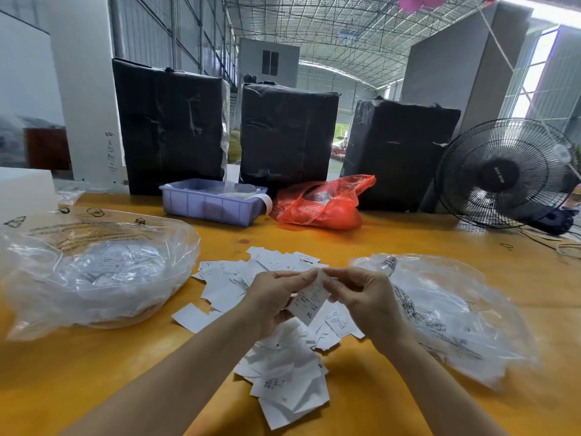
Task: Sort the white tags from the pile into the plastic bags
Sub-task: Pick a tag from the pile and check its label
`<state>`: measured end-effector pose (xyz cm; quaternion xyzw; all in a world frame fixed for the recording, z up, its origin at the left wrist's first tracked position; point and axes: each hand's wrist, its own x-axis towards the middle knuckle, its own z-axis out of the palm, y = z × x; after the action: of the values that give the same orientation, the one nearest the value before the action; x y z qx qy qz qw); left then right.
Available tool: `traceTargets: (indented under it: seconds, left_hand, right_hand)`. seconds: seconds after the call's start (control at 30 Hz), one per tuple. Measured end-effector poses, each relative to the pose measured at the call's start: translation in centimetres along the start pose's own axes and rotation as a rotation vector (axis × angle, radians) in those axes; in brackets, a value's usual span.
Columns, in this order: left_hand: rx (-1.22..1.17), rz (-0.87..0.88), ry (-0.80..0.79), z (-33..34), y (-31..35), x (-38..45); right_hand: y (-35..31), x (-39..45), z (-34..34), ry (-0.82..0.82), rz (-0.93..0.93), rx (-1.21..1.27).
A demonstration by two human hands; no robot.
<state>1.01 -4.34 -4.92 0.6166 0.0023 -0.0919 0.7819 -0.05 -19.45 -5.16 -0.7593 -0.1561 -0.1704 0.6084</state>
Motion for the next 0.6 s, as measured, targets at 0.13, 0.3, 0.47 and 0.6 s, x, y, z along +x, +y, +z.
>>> traceTargets:
  seconds: [0.13,0.3,0.47,0.6]
  left_hand:
    - [0.161,-0.002,-0.043,-0.4,0.0,0.0]
    - [0.345,0.007,-0.033,-1.1,0.2,0.5]
    - [0.328,0.003,0.03,-2.4,1.8,0.8]
    - [0.278,0.12,0.215,-5.7,4.9,0.4]
  right_hand:
    - [0.2,0.2,-0.1,0.041,0.031,0.005]
    - [0.3,0.2,-0.1,0.069,0.049,0.017]
    - [0.4,0.3,-0.3,0.107,0.016,0.002]
    - [0.5,0.6,-1.0,0.219,-0.124,-0.105]
